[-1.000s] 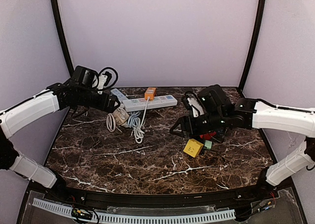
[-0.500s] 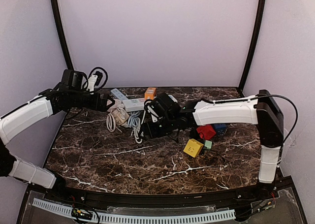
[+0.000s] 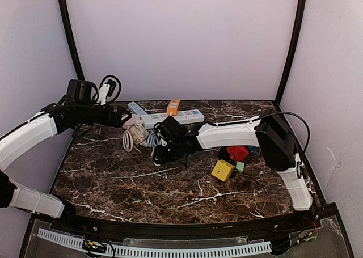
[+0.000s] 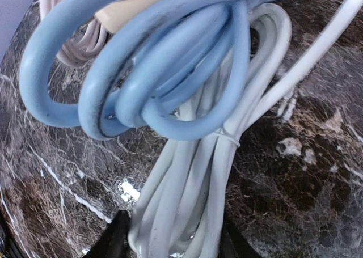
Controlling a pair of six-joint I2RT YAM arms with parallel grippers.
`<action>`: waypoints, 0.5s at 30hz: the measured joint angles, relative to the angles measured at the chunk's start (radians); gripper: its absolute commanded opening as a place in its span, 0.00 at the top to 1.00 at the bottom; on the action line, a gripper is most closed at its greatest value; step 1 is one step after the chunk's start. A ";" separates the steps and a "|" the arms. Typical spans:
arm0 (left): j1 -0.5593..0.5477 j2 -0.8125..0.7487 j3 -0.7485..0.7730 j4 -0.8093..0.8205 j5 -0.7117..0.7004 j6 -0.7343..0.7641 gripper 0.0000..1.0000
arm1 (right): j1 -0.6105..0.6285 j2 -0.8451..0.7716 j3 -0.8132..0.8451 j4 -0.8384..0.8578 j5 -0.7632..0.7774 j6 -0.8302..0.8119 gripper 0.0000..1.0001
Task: Pull the plug off the socket
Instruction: Move the socket to the center of the board.
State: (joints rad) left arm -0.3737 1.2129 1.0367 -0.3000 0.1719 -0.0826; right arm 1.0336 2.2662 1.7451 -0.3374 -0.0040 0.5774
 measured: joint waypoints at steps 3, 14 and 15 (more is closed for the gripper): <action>0.000 0.000 0.000 0.000 0.000 0.000 0.01 | 0.000 0.014 0.006 -0.006 -0.010 0.007 1.00; 0.000 -0.004 0.000 0.000 -0.027 0.018 0.01 | 0.000 -0.111 -0.123 0.040 -0.061 0.003 1.00; 0.000 -0.004 0.000 0.000 -0.030 0.019 0.01 | 0.000 -0.135 -0.148 0.045 -0.071 0.003 1.00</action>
State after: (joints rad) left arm -0.3737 1.2091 1.0367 -0.3004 0.1421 -0.0631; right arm 1.0340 2.1307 1.5967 -0.2924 -0.0753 0.5800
